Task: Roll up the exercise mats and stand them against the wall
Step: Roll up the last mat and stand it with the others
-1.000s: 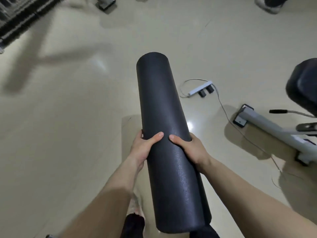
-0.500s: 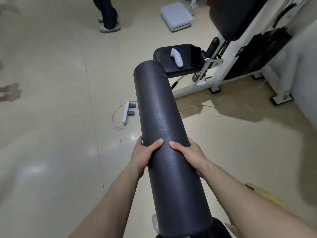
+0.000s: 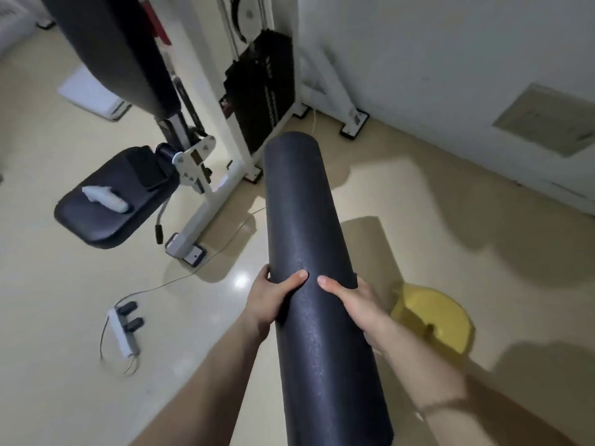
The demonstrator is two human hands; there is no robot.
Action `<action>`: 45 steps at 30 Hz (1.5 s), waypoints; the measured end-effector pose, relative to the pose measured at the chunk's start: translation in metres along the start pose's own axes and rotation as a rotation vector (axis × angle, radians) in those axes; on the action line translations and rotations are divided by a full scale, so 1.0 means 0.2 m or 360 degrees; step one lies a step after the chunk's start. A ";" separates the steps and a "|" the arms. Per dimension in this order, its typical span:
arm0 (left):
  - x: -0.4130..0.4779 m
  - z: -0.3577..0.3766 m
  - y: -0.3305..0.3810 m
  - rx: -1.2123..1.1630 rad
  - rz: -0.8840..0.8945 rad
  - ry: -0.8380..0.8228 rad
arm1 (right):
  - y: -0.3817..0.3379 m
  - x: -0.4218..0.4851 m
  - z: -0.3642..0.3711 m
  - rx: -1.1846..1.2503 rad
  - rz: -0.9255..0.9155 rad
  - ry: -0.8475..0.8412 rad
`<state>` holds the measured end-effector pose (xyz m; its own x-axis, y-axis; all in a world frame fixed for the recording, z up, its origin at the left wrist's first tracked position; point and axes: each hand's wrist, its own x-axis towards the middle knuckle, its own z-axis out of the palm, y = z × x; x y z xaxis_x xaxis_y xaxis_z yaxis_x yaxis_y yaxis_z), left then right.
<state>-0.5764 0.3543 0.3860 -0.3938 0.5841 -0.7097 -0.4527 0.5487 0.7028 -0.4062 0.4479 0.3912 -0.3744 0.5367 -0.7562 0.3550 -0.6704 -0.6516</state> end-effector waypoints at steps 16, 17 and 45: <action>2.06 1.12 0.61 0.0478 0.0142 -0.0404 | -0.60 1.74 -0.90 0.0526 -0.0206 0.0476; 2.22 1.16 0.63 0.0494 0.0139 -0.0416 | -0.62 1.89 -0.92 0.0546 -0.0200 0.0483; 4.58 1.21 0.21 0.0874 0.0151 -0.0194 | -0.31 4.41 -0.94 0.0296 -0.0045 0.0664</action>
<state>-0.7623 1.0575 -0.2233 -0.3023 0.6932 -0.6543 0.0752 0.7017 0.7085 -0.5972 1.0592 -0.2461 0.0089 0.6912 -0.7226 0.1756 -0.7125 -0.6793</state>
